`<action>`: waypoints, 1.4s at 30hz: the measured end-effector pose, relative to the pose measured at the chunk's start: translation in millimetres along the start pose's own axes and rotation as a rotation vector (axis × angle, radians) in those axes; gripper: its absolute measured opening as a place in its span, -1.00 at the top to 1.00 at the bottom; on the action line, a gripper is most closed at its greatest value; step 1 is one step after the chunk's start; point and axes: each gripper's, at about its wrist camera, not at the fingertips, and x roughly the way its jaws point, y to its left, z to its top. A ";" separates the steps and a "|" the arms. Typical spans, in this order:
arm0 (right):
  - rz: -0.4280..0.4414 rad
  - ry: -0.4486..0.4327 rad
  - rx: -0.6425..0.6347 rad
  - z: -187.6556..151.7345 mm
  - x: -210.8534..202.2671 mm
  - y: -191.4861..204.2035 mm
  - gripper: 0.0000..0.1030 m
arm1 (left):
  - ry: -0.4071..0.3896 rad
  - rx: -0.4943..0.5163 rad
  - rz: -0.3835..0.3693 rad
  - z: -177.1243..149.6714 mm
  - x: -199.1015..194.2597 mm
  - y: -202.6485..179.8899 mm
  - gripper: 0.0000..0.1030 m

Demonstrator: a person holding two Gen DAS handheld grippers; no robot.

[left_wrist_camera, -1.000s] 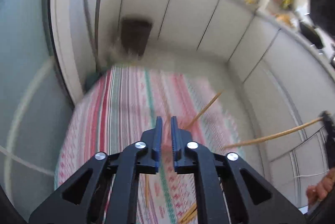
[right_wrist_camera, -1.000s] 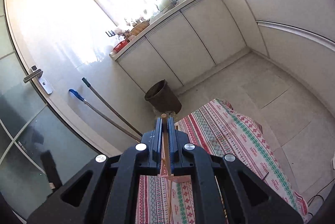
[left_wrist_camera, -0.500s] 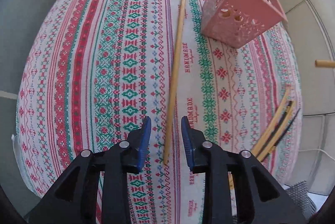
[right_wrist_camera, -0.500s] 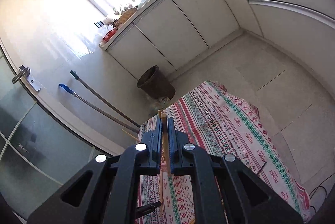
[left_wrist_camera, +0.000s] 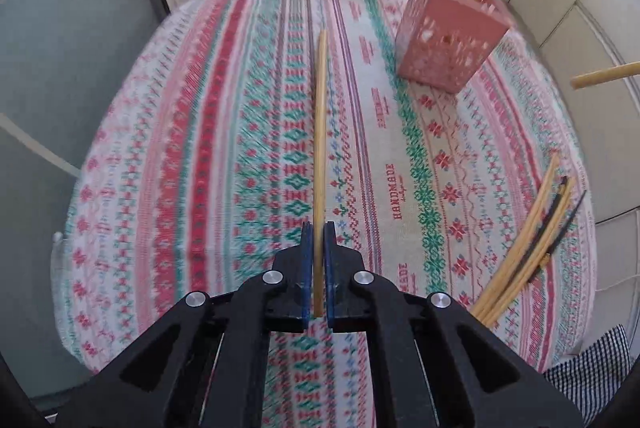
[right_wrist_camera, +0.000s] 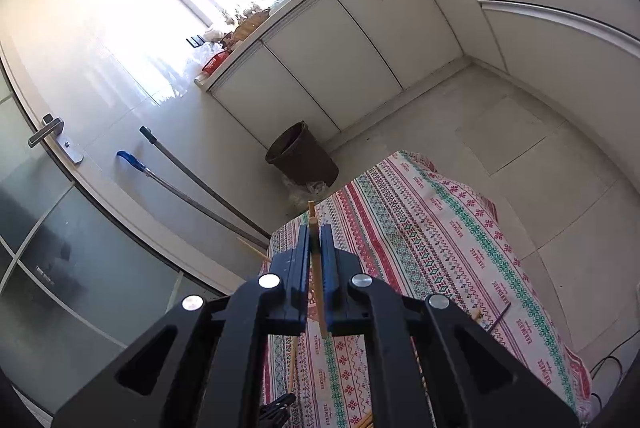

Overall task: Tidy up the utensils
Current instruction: 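Carry the chopstick in the left gripper and drop it into the pink holder, then open the left gripper to release the chopstick into the pink holder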

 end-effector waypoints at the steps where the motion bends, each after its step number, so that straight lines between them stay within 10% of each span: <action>1: 0.002 -0.001 -0.001 0.1 -0.7 1.0 0.89 | -0.034 0.019 0.002 -3.2 -15.8 2.0 0.91; 11: 0.012 0.003 -0.058 -4.6 -2.7 18.3 0.89 | -0.340 0.181 0.035 22.5 -104.0 -4.2 0.91; 28: 0.040 -0.044 -0.151 11.4 -9.5 66.4 0.89 | -0.645 0.126 -0.234 78.3 -204.7 -9.0 0.92; 42: 0.041 -0.073 -0.096 45.0 20.0 58.0 0.89 | -0.645 0.031 -0.330 181.9 -167.3 -38.4 0.92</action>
